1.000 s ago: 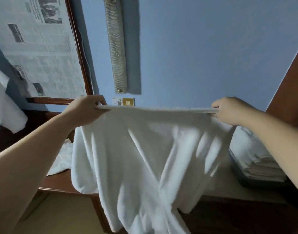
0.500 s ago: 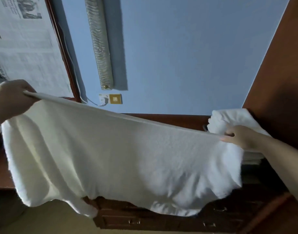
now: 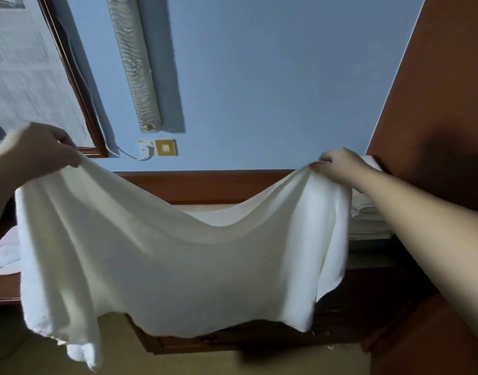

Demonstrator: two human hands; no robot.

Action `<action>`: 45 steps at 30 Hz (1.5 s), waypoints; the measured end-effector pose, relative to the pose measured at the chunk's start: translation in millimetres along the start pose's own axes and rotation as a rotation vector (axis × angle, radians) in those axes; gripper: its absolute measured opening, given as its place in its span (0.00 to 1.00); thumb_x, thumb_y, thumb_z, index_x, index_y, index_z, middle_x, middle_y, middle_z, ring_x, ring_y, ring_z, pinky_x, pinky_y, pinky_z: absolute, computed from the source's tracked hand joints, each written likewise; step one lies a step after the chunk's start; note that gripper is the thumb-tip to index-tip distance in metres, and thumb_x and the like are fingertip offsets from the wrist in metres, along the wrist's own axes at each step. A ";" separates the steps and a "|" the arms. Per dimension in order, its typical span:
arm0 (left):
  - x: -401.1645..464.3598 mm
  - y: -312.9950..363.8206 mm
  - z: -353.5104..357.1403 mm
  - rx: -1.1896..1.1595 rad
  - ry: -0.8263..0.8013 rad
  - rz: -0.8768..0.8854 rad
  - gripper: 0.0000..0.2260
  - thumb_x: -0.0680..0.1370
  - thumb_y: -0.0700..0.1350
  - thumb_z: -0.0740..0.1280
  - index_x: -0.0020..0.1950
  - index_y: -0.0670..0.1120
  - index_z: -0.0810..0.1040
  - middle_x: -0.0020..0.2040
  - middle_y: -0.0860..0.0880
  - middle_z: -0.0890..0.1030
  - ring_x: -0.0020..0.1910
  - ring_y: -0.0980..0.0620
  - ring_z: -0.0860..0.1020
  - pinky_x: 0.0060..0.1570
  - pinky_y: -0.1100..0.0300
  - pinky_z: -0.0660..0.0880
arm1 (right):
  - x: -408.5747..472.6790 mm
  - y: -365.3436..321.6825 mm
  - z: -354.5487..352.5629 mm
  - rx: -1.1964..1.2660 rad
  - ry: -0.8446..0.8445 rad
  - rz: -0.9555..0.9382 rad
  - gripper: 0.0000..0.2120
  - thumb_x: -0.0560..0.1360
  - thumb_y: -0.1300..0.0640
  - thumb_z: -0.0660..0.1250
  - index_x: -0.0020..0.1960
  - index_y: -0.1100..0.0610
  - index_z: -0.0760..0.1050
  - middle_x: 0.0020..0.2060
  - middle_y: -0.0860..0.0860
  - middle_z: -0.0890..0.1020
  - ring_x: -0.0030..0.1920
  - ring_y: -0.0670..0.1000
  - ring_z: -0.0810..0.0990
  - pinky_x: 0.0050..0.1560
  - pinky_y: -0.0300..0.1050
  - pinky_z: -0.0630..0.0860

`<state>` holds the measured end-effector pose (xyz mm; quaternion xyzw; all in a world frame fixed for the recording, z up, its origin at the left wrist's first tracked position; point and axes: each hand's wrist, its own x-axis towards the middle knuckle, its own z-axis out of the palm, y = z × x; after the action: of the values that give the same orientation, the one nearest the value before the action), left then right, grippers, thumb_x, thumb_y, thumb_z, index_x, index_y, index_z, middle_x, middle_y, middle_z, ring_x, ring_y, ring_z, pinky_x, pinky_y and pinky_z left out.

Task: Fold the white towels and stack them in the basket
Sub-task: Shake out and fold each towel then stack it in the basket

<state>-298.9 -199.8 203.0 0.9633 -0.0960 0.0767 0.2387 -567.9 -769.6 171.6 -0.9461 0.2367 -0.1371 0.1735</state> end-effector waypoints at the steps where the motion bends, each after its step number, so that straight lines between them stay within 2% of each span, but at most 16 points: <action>1: -27.6 32.1 0.6 -0.060 0.032 0.002 0.09 0.57 0.48 0.76 0.36 0.52 0.84 0.36 0.46 0.84 0.40 0.39 0.82 0.46 0.45 0.82 | 1.4 -10.4 -5.0 -0.042 0.003 -0.012 0.21 0.83 0.45 0.64 0.37 0.57 0.75 0.34 0.51 0.77 0.42 0.57 0.77 0.37 0.48 0.65; 4: -61.6 79.6 6.7 -0.101 0.059 0.051 0.02 0.65 0.44 0.75 0.36 0.50 0.84 0.38 0.45 0.84 0.42 0.40 0.81 0.44 0.48 0.79 | 0.7 -39.9 -16.4 -0.051 0.054 -0.040 0.25 0.84 0.43 0.61 0.34 0.57 0.67 0.30 0.55 0.71 0.34 0.57 0.71 0.33 0.48 0.61; 7: -67.9 101.5 23.6 -0.158 0.018 0.087 0.04 0.70 0.40 0.73 0.39 0.49 0.85 0.43 0.44 0.84 0.45 0.41 0.80 0.41 0.56 0.73 | -5.2 -66.2 -21.2 0.100 0.055 -0.068 0.25 0.85 0.44 0.60 0.34 0.54 0.60 0.29 0.51 0.65 0.31 0.55 0.63 0.32 0.48 0.55; 9: -80.0 123.8 34.9 -0.234 -0.052 0.139 0.05 0.70 0.48 0.73 0.44 0.51 0.86 0.49 0.46 0.85 0.49 0.43 0.80 0.42 0.56 0.72 | -9.1 -86.1 -21.1 0.257 -0.028 -0.106 0.24 0.85 0.42 0.61 0.36 0.52 0.58 0.32 0.50 0.59 0.32 0.53 0.58 0.34 0.47 0.52; 10: -86.3 136.8 41.8 -0.296 -0.113 0.188 0.12 0.68 0.56 0.73 0.47 0.53 0.85 0.50 0.46 0.85 0.48 0.43 0.81 0.44 0.56 0.72 | -11.4 -98.0 -20.2 0.311 -0.075 -0.142 0.24 0.84 0.41 0.62 0.37 0.52 0.58 0.32 0.50 0.58 0.33 0.52 0.57 0.35 0.47 0.51; 12: -106.0 168.1 60.8 -0.382 -0.242 0.310 0.26 0.64 0.74 0.73 0.52 0.56 0.82 0.42 0.48 0.84 0.38 0.49 0.81 0.42 0.56 0.71 | -14.5 -125.0 -18.4 0.359 -0.147 -0.220 0.24 0.84 0.41 0.64 0.36 0.52 0.61 0.31 0.48 0.61 0.32 0.50 0.60 0.34 0.46 0.54; 14: -132.6 201.8 85.0 -0.299 -0.310 0.418 0.30 0.64 0.80 0.70 0.53 0.60 0.78 0.32 0.54 0.78 0.28 0.58 0.74 0.36 0.57 0.69 | -21.0 -152.9 -21.6 0.401 -0.215 -0.303 0.25 0.83 0.42 0.66 0.34 0.52 0.61 0.24 0.42 0.60 0.26 0.45 0.59 0.30 0.42 0.56; 16: -142.6 223.1 108.9 -0.288 -0.285 0.459 0.24 0.68 0.74 0.73 0.45 0.56 0.76 0.30 0.54 0.75 0.27 0.59 0.72 0.35 0.58 0.69 | -24.9 -167.4 -30.8 0.442 -0.306 -0.357 0.26 0.81 0.39 0.68 0.35 0.51 0.60 0.26 0.44 0.57 0.28 0.48 0.56 0.33 0.46 0.52; 18: -134.9 224.8 117.4 -0.322 -0.209 0.448 0.21 0.75 0.64 0.74 0.38 0.49 0.73 0.28 0.56 0.71 0.27 0.57 0.69 0.34 0.56 0.67 | -21.3 -162.9 -45.3 0.398 -0.397 -0.382 0.25 0.74 0.35 0.74 0.35 0.52 0.69 0.29 0.50 0.64 0.31 0.53 0.62 0.34 0.48 0.55; 21: -117.3 213.8 104.5 -0.295 -0.134 0.451 0.12 0.80 0.57 0.71 0.41 0.52 0.80 0.28 0.56 0.73 0.27 0.58 0.70 0.33 0.57 0.67 | -16.6 -140.3 -58.6 -0.108 -0.427 -0.379 0.24 0.64 0.33 0.79 0.44 0.52 0.80 0.34 0.47 0.80 0.34 0.50 0.77 0.36 0.45 0.69; 24: -106.8 214.4 85.6 -0.217 -0.062 0.546 0.08 0.81 0.55 0.70 0.43 0.55 0.80 0.30 0.54 0.75 0.31 0.56 0.73 0.35 0.56 0.69 | -11.0 -124.6 -46.3 -0.414 -0.372 -0.311 0.18 0.71 0.42 0.78 0.48 0.55 0.81 0.38 0.51 0.83 0.34 0.52 0.78 0.36 0.45 0.72; 26: -99.3 219.3 73.2 -0.143 0.008 0.592 0.10 0.82 0.53 0.68 0.42 0.51 0.78 0.32 0.52 0.76 0.34 0.53 0.75 0.38 0.54 0.71 | -8.8 -119.9 -43.3 -0.400 -0.287 -0.290 0.15 0.75 0.44 0.76 0.47 0.56 0.80 0.38 0.54 0.82 0.34 0.52 0.76 0.35 0.45 0.72; 31: -77.6 210.5 44.6 0.015 0.130 0.551 0.13 0.83 0.49 0.63 0.39 0.48 0.73 0.35 0.48 0.76 0.40 0.40 0.75 0.39 0.51 0.70 | -0.3 -97.8 -59.7 -0.249 -0.126 -0.299 0.20 0.76 0.39 0.74 0.43 0.57 0.79 0.37 0.55 0.82 0.41 0.58 0.82 0.39 0.48 0.74; 33: -70.7 199.9 41.1 0.082 0.139 0.552 0.11 0.84 0.50 0.62 0.44 0.48 0.76 0.38 0.47 0.78 0.42 0.40 0.77 0.42 0.50 0.73 | -0.3 -89.6 -65.8 -0.233 -0.069 -0.312 0.23 0.75 0.37 0.73 0.40 0.56 0.74 0.36 0.54 0.79 0.40 0.57 0.79 0.39 0.49 0.72; 36: -67.8 190.4 40.7 0.109 0.148 0.559 0.12 0.84 0.52 0.62 0.43 0.50 0.74 0.35 0.52 0.76 0.40 0.41 0.76 0.40 0.52 0.70 | -5.2 -85.3 -72.3 -0.178 -0.011 -0.316 0.27 0.75 0.36 0.73 0.38 0.58 0.68 0.32 0.53 0.72 0.34 0.54 0.70 0.35 0.49 0.62; 45: -74.5 180.7 44.3 0.123 0.164 0.556 0.14 0.85 0.52 0.62 0.39 0.55 0.70 0.33 0.55 0.73 0.37 0.44 0.73 0.37 0.55 0.64 | -9.7 -86.5 -65.4 -0.127 -0.056 -0.333 0.28 0.74 0.38 0.74 0.37 0.58 0.66 0.29 0.52 0.67 0.32 0.53 0.64 0.36 0.48 0.58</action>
<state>-406.6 -366.6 230.3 0.9033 -0.3317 0.2223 0.1569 -563.8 -710.4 262.9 -0.9847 0.0800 -0.1221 0.0947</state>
